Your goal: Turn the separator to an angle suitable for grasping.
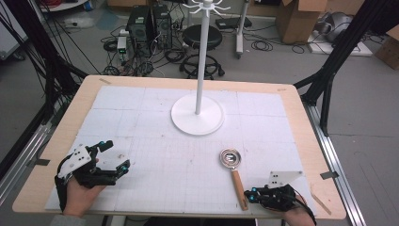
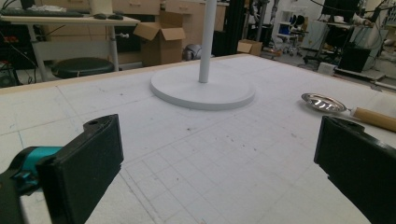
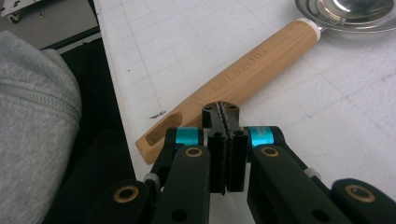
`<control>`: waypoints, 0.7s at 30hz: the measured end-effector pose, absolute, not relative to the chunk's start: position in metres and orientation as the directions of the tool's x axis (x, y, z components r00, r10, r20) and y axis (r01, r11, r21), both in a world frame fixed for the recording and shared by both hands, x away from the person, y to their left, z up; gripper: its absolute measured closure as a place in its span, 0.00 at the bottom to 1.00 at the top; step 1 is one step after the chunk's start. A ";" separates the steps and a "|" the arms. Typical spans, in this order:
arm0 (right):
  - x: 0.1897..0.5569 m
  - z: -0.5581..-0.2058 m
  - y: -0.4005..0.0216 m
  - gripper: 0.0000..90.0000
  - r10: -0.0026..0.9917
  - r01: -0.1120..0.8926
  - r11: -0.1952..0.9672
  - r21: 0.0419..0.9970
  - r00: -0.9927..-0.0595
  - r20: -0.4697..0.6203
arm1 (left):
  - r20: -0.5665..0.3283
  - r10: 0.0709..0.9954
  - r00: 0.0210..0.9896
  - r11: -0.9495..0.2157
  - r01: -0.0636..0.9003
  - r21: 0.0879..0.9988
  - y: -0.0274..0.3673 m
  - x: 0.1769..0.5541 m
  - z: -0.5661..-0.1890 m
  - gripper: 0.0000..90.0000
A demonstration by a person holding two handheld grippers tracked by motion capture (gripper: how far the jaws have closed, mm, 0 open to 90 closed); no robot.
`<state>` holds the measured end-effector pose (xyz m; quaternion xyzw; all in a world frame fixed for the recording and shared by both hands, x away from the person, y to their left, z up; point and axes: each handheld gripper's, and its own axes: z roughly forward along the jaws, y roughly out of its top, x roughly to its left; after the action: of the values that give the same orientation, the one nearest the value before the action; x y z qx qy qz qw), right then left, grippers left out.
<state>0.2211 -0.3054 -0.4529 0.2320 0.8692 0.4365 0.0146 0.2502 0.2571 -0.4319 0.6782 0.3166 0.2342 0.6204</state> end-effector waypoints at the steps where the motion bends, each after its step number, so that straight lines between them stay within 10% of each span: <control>1: 0.221 -0.453 -0.304 1.00 0.419 0.397 0.510 0.763 -0.890 0.183 | -0.075 0.720 0.690 -0.030 0.139 0.990 0.257 0.250 -0.432 0.02; 21: 0.221 -0.453 -0.288 1.00 0.403 0.380 0.522 0.764 -0.899 0.172 | -0.074 0.720 0.690 -0.031 0.138 0.990 0.257 0.249 -0.432 0.02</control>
<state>0.2215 -0.2881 -0.4527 0.2243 0.8723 0.4343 0.0133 0.2485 0.2574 -0.4321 0.6786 0.3161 0.2344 0.6202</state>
